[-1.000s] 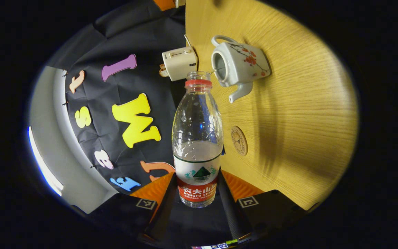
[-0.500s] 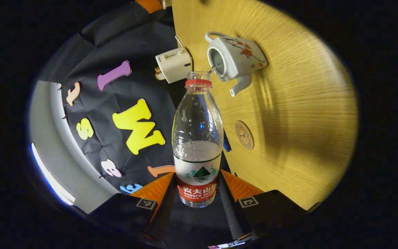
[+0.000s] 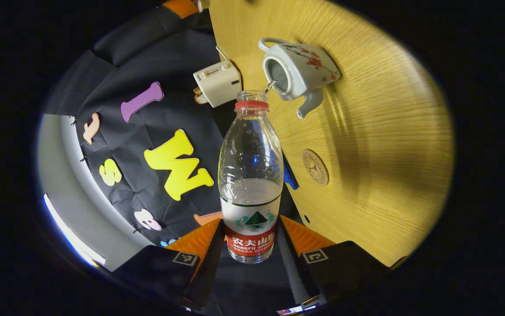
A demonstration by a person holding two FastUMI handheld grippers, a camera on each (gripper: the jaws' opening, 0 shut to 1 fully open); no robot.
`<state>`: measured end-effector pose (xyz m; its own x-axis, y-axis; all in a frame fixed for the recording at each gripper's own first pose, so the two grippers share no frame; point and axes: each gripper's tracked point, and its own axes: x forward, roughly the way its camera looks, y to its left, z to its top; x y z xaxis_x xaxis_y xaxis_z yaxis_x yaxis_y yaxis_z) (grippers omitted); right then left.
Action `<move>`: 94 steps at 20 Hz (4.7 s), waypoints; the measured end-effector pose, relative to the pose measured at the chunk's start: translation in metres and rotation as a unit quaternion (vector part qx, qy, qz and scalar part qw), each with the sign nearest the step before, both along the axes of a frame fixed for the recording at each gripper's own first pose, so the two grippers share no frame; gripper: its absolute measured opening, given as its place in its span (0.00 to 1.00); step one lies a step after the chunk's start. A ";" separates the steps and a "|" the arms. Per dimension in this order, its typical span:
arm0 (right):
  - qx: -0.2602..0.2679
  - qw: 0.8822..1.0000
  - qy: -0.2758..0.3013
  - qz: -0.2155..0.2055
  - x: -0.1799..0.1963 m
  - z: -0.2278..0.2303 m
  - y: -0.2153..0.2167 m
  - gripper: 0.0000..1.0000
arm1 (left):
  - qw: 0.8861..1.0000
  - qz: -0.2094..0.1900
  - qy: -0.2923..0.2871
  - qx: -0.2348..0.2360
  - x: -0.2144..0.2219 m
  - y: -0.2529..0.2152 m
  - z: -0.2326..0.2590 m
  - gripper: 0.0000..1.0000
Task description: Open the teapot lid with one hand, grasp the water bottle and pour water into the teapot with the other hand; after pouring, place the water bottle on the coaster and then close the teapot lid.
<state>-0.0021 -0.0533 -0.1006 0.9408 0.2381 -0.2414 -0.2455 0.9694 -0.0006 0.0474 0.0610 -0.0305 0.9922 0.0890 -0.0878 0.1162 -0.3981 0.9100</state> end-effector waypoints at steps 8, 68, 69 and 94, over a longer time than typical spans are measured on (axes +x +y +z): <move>0.003 1.000 0.000 0.000 0.004 -0.001 -0.003 0.00 | 1.000 0.010 0.001 0.025 0.010 0.005 0.007 0.71; 0.008 1.000 -0.003 -0.022 0.001 0.019 0.008 0.00 | 0.507 0.101 0.037 -0.855 0.138 0.024 -0.087 0.74; 0.007 1.000 -0.002 -0.019 0.000 0.019 0.009 0.00 | 0.510 0.102 0.040 -0.853 0.137 0.023 -0.089 0.74; 0.025 0.997 -0.030 0.065 0.029 0.036 0.102 0.00 | 0.510 0.135 -0.022 -0.849 0.013 0.078 -0.062 0.98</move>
<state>0.0271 0.0491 -0.0645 0.9135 0.3697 -0.1697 -0.3704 0.9284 0.0287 0.0607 0.1385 -0.0921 0.9680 0.0557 -0.2448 -0.0776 0.9937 -0.0808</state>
